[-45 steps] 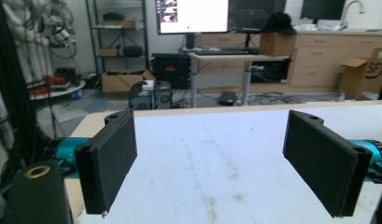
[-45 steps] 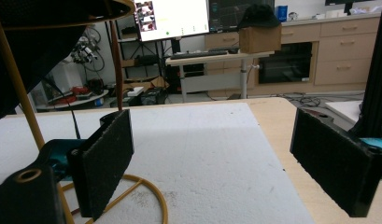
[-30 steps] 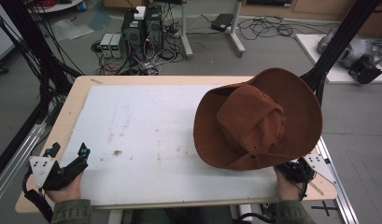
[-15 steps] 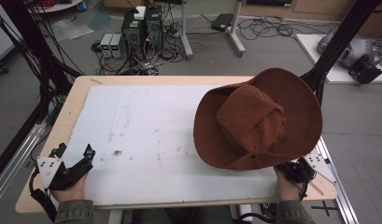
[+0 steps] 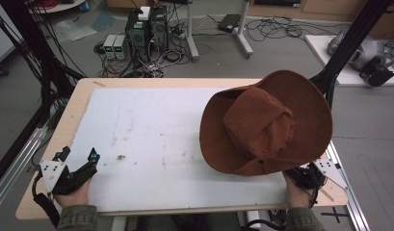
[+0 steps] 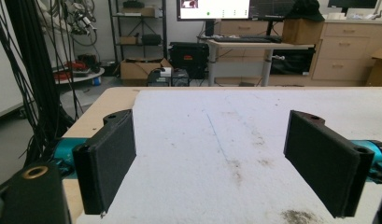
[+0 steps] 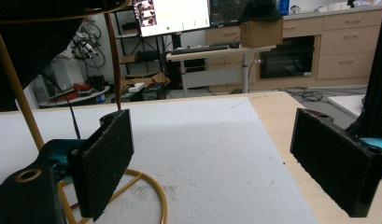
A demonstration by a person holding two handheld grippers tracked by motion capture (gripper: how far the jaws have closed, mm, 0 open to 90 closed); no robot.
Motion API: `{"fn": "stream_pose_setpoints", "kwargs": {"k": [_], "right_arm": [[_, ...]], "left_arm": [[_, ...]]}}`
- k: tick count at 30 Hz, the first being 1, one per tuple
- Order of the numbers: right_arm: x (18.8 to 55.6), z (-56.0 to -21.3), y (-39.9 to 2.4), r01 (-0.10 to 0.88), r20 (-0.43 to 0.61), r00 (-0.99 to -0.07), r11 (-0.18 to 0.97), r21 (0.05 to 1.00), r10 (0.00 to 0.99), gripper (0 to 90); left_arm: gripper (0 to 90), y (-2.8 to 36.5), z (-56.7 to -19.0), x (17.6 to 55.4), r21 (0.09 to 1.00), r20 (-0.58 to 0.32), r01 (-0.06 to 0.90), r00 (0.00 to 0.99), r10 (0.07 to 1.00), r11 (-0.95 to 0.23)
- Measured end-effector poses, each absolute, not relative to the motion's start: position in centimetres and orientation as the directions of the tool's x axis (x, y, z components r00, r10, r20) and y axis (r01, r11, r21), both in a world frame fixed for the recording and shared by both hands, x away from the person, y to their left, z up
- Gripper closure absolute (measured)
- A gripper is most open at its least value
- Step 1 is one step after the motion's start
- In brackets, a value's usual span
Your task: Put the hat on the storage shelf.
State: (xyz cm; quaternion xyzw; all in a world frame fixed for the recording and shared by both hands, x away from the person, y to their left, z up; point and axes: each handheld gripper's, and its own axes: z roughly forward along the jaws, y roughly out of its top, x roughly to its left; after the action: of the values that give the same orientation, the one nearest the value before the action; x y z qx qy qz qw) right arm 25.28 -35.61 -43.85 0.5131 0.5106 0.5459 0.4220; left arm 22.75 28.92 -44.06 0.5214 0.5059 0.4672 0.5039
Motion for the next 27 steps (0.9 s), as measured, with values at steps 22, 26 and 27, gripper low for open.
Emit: {"fn": "stream_pose_setpoints", "kwargs": {"k": [22,26,27], "right_arm": [[25.18,-43.88,-35.82,0.07,0.138,-0.125,-0.13,0.989,0.983,12.5],[25.24,-43.89,-35.78,0.068,0.137,-0.124,-0.13,0.989,0.983,12.5],[25.24,-43.89,-35.78,0.068,0.136,-0.125,-0.129,0.989,0.983,12.5]], "left_arm": [[17.8,28.84,-44.09,22.93,0.998,-0.025,0.058,0.074,0.997,0.02],[17.8,28.97,-44.13,23.01,0.998,-0.026,0.061,0.073,0.997,0.021],[17.8,28.98,-44.14,23.05,0.998,-0.026,0.061,0.074,0.997,0.022]]}}
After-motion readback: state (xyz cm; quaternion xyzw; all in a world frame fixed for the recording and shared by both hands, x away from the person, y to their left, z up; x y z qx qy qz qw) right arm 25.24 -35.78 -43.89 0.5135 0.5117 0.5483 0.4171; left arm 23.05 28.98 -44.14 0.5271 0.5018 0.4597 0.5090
